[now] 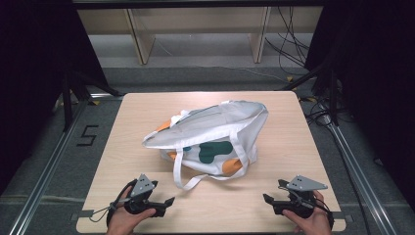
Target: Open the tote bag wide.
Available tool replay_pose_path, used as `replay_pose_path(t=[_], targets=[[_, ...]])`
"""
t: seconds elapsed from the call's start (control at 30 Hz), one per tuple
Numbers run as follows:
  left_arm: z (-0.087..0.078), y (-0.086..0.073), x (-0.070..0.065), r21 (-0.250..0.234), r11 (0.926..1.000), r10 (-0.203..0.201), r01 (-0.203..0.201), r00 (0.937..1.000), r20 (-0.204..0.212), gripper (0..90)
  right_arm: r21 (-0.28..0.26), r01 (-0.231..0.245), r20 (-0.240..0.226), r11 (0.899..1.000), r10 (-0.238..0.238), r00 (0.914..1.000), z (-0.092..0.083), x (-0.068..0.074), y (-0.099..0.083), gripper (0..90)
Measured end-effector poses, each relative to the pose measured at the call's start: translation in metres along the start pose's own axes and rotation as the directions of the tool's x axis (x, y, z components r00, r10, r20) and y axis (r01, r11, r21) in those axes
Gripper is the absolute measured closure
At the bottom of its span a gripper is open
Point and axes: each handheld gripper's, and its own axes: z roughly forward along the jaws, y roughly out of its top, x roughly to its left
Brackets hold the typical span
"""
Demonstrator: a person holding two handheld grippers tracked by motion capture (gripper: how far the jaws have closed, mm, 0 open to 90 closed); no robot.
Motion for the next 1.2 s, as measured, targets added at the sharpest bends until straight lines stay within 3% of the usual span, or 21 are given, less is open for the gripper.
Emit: replay_pose_path(t=[0.3,0.33,0.37,0.4,0.5,0.53,0.57,0.63,0.67,0.7,0.73,0.77,0.83,0.9,0.93,0.97,1.03,1.1,1.13,1.17,1.2], targets=[[0.000,0.000,0.000,-0.011,0.9999,-0.005,0.005,1.0000,-0.001,15.6,0.009,-0.024,0.007,1.000,0.024,0.9997,-0.001,0.003,0.000,24.0],[0.000,0.000,0.000,-0.010,0.9999,-0.003,0.003,1.0000,-0.001,15.6,0.002,0.005,0.008,1.000,-0.005,1.0000,0.000,0.000,0.000,24.0],[0.001,0.000,-0.002,-0.017,0.9992,-0.035,0.035,0.9994,0.004,15.6,0.002,0.005,0.008,1.000,-0.005,1.0000,0.000,0.000,0.000,24.0],[0.001,0.000,-0.003,-0.022,0.9990,-0.038,0.038,0.9993,0.006,15.6,0.004,0.003,0.008,1.000,-0.003,1.0000,0.000,0.000,0.000,24.0],[-0.002,0.001,0.000,0.000,1.0000,0.006,-0.006,1.0000,-0.001,15.6,-0.006,0.000,-0.002,1.000,0.000,1.0000,0.000,-0.001,0.000,24.0],[-0.001,0.001,-0.002,-0.012,0.9995,-0.030,0.030,0.9996,0.002,15.9,-0.004,0.001,0.003,1.000,-0.001,1.0000,0.000,0.000,0.001,24.0],[0.000,0.001,-0.003,-0.016,0.9994,-0.032,0.032,0.9995,0.003,16.0,-0.006,0.005,0.000,1.000,-0.005,1.0000,0.000,0.000,0.001,24.0],[-0.001,0.001,-0.002,-0.019,0.9998,-0.001,0.001,1.0000,0.010,16.0,0.009,0.010,-0.003,1.000,-0.010,0.9999,-0.001,0.000,0.002,23.9],[-0.003,0.002,-0.002,-0.015,0.9999,-0.002,0.002,1.0000,0.005,16.0,-0.007,-0.029,0.000,1.000,0.029,0.9996,0.000,0.003,0.002,23.4],[-0.003,0.003,-0.003,-0.020,0.9998,-0.003,0.003,0.9999,0.014,16.0,-0.002,-0.019,-0.001,1.000,0.019,0.9998,0.000,0.002,0.003,22.6],[-0.003,0.003,-0.005,-0.034,0.9988,-0.033,0.034,0.9994,0.013,16.1,-0.023,0.015,0.013,1.000,-0.015,0.9998,0.000,0.000,0.005,22.0],[-0.004,0.005,-0.004,-0.014,0.9998,-0.013,0.013,0.9999,0.005,16.1,-0.023,0.015,0.013,1.000,-0.015,0.9998,0.000,0.000,0.005,22.0],[-0.004,0.006,-0.003,-0.003,1.0000,0.007,-0.007,0.9999,0.013,22.0,-0.026,0.036,0.007,0.999,-0.036,0.9993,0.002,0.001,0.008,21.5],[-0.004,0.009,-0.006,-0.023,0.9996,-0.018,0.019,0.9996,0.024,22.1,-0.003,0.030,0.012,1.000,-0.030,0.9995,0.002,0.005,0.011,20.1],[-0.006,0.011,-0.003,-0.009,0.9998,0.019,-0.019,0.9996,0.020,23.3,-0.024,0.041,0.008,0.999,-0.041,0.9991,0.003,0.005,0.014,19.7],[-0.007,0.013,-0.004,-0.018,0.9997,0.016,-0.015,0.9992,0.037,27.8,-0.028,0.050,0.008,0.998,-0.050,0.9987,0.002,0.005,0.017,19.6],[-0.008,0.018,-0.004,-0.023,0.9996,0.019,-0.019,0.9994,0.028,37.3,-0.071,0.061,0.014,0.996,-0.060,0.9981,-0.001,0.006,0.028,18.8],[-0.011,0.025,-0.001,-0.016,0.9981,0.060,-0.060,0.9978,0.026,42.2,-0.071,0.051,0.009,0.996,-0.051,0.9987,-0.003,0.007,0.033,19.3],[-0.011,0.028,-0.001,-0.028,0.9984,0.049,-0.048,0.9985,0.025,44.7,-0.104,0.084,0.017,0.991,-0.083,0.9964,-0.002,0.005,0.038,21.1],[-0.012,0.033,0.000,-0.046,0.9975,0.056,-0.054,0.9981,0.028,53.3,-0.103,0.072,0.007,0.992,-0.071,0.9974,-0.004,0.007,0.051,28.0],[-0.013,0.039,0.002,-0.052,0.9958,0.076,-0.075,0.9969,0.021,53.3,-0.103,0.072,0.007,0.992,-0.071,0.9974,-0.004,0.007,0.051,28.0]])
